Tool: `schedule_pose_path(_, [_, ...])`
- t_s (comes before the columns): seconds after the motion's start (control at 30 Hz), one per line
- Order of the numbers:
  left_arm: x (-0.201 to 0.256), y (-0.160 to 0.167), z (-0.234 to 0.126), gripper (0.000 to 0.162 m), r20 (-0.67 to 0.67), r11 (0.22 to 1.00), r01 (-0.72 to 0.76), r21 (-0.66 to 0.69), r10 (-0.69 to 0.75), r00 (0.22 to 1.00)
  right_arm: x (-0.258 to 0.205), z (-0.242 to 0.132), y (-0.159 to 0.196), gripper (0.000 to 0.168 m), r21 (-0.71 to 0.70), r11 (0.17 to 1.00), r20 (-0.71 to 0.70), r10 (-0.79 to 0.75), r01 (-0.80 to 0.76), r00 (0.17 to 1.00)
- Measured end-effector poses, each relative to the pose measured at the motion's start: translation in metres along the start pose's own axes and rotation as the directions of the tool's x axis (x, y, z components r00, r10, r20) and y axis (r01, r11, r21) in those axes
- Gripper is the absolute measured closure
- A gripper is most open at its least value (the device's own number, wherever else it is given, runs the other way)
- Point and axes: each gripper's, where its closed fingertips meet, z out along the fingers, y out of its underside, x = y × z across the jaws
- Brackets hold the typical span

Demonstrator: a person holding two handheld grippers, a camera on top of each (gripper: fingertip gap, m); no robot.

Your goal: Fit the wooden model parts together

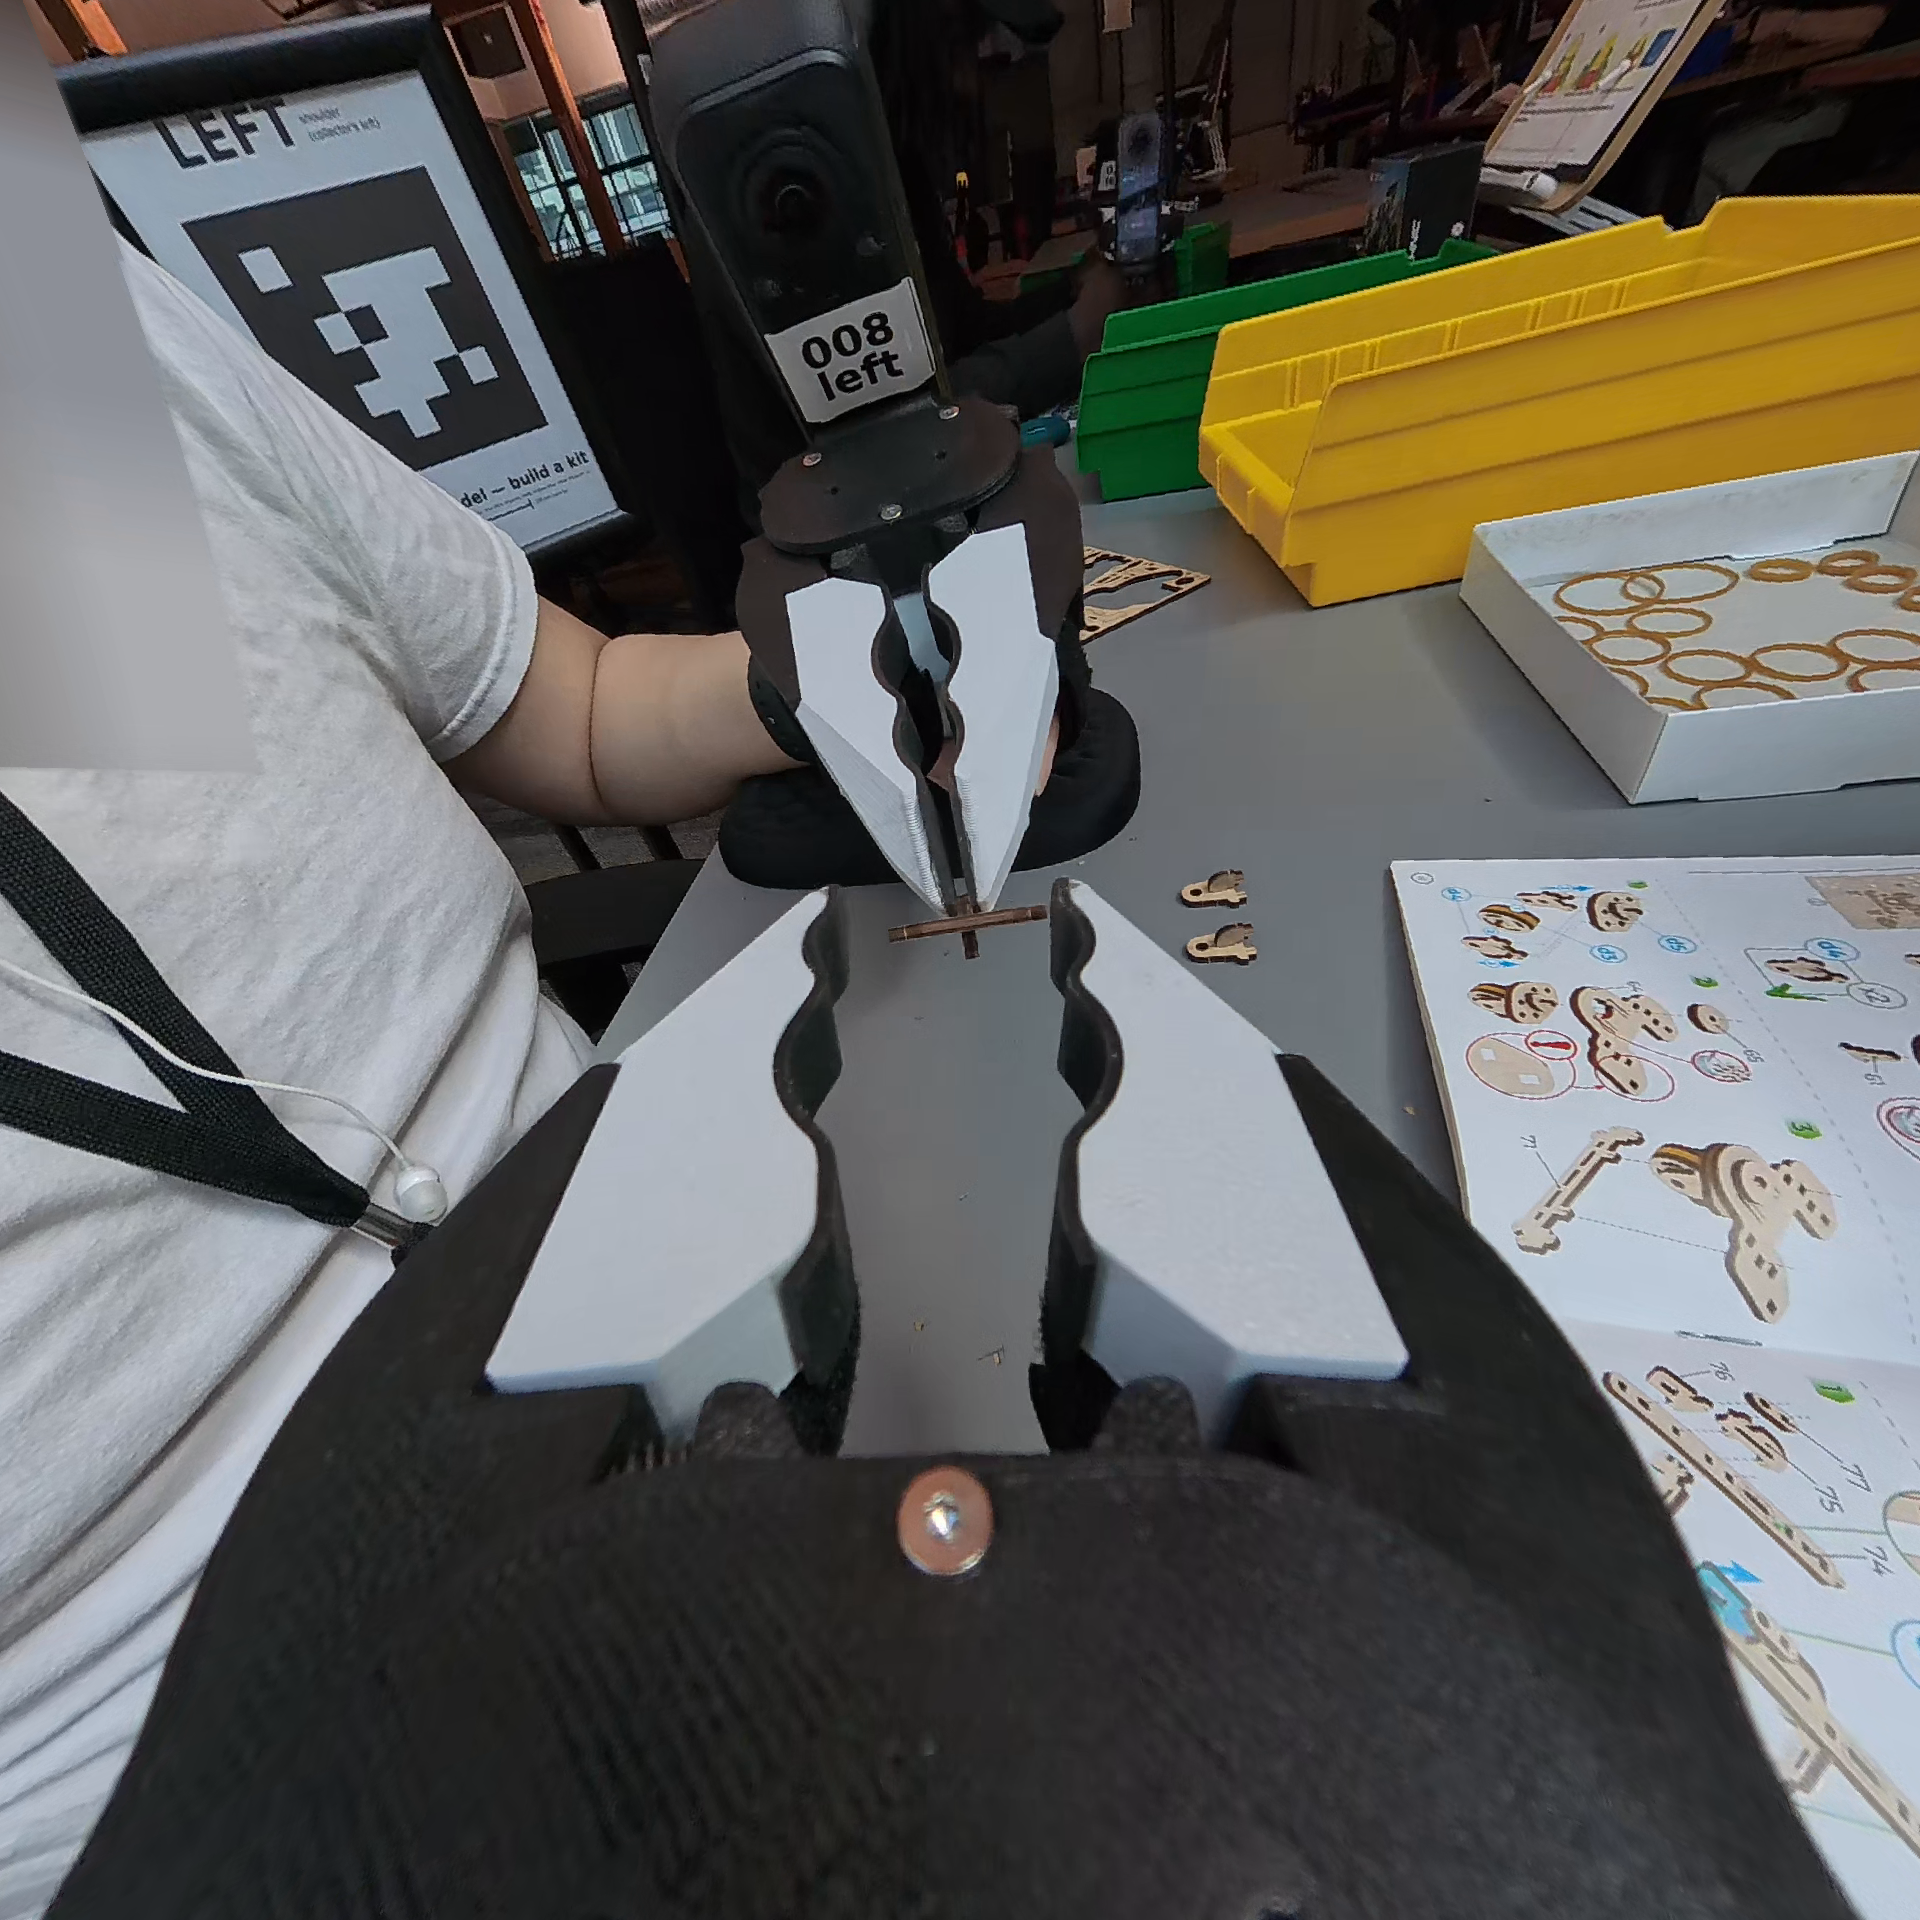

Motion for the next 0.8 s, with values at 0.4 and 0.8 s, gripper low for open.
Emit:
schedule_pose_path(0.4, [0.0032,-0.0003,0.0012,0.161,-0.017,1.000,0.002,0.001,-0.002,1.000,0.0008,0.0054,0.0025,0.134,-0.019,0.999,-0.019,-0.048,0.047,0.999])
schedule_pose_path(0.8, [0.0031,-0.0009,0.0006,0.161,-0.017,1.000,0.006,0.004,-0.006,1.000,0.0003,0.0054,0.0061,0.137,-0.039,0.998,-0.016,-0.048,0.047,0.999])
